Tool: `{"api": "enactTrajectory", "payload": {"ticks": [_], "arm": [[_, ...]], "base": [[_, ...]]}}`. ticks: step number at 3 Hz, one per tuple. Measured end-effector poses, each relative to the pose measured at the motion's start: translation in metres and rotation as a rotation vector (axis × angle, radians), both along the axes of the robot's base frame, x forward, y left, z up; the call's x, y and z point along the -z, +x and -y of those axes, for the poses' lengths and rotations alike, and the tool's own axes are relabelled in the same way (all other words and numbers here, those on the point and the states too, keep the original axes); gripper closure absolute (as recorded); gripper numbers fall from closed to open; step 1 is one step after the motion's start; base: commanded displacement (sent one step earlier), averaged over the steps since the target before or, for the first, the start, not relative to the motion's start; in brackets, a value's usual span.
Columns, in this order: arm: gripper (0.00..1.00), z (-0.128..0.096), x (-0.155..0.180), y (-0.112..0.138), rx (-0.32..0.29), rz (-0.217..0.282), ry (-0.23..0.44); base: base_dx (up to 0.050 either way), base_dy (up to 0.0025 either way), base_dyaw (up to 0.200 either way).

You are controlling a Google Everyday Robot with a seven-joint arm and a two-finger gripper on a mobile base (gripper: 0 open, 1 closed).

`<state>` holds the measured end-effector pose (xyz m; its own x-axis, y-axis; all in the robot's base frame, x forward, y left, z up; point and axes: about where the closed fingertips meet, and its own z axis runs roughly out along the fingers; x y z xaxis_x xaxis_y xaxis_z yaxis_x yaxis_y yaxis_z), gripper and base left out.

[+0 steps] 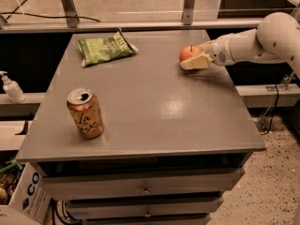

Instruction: Move apple near green jalapeno chip bag

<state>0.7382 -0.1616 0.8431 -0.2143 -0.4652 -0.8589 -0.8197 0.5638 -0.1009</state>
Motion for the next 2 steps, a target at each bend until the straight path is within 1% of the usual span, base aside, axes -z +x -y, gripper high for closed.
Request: {"api": "enactTrajectory", "payload": {"ticks": [1, 2], "arm": [[0.64, -0.007, -0.006, 0.0, -0.017, 0.007, 0.019], [0.88, -0.044, -0.019, -0.002, -0.093, 0.022, 0.046]], "base": [[0.0, 0.0, 0.0], [0.0, 0.0, 0.0]]}}
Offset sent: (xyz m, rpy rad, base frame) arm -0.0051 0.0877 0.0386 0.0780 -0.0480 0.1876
